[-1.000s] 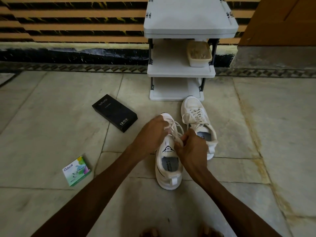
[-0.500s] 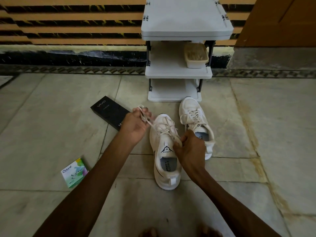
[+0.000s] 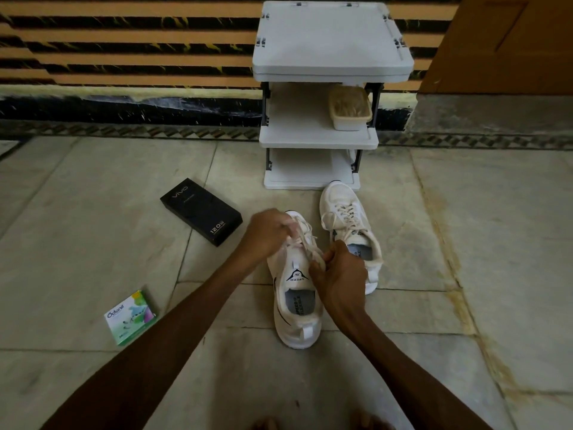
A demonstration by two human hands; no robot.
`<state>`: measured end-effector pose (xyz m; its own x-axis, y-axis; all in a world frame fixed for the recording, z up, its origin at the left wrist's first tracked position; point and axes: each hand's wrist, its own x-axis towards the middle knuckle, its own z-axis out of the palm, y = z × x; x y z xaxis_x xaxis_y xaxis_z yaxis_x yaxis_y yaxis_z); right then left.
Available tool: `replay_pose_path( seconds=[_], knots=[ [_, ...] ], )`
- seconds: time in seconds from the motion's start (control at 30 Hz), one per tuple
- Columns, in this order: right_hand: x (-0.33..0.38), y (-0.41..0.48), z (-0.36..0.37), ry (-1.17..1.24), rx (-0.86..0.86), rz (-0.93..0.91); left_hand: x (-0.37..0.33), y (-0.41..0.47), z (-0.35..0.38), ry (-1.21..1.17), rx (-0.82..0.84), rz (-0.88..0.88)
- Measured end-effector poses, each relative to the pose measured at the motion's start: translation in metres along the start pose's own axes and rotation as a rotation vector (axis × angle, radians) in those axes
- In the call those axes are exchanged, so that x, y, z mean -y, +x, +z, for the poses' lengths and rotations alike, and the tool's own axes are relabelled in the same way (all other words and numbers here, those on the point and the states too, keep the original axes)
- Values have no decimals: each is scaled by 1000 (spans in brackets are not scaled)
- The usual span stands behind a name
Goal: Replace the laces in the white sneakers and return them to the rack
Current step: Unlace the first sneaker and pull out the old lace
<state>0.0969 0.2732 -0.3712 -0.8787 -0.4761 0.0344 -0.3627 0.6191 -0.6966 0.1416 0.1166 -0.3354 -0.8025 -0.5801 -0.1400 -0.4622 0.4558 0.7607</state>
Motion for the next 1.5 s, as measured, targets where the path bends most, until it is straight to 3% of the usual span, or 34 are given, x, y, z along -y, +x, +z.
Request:
replay_pose_path(
  seconds=[0.1, 0.17, 0.37, 0.5, 0.57, 0.93, 1.1, 1.3, 1.5],
  knots=[
    [2, 0, -1, -17, 12, 7, 1, 12, -16, -739, -241, -360],
    [3, -1, 0, -11, 18, 0, 7, 18, -20, -849, -306, -485],
    [5, 5, -4, -166, 94, -104, 18, -4, -5, -208, 50, -336],
    [13, 16, -4, -254, 152, -132, 13, -30, 12, 248, -24, -201],
    [16, 21, -5, -279, 176, -155, 8, -41, 17, 334, -70, -142],
    [38, 36, 3, -617, 451, -443, 24, -37, 14, 72, -93, -192],
    [33, 39, 11, -571, 483, -372, 30, -37, 11, 23, -91, -221],
    [21, 45, 9, -137, 274, -45, 34, -40, 11, -56, -113, -264],
    [49, 42, 9, -588, 347, -264, 30, -39, 11, -19, -92, -241]
  ],
)
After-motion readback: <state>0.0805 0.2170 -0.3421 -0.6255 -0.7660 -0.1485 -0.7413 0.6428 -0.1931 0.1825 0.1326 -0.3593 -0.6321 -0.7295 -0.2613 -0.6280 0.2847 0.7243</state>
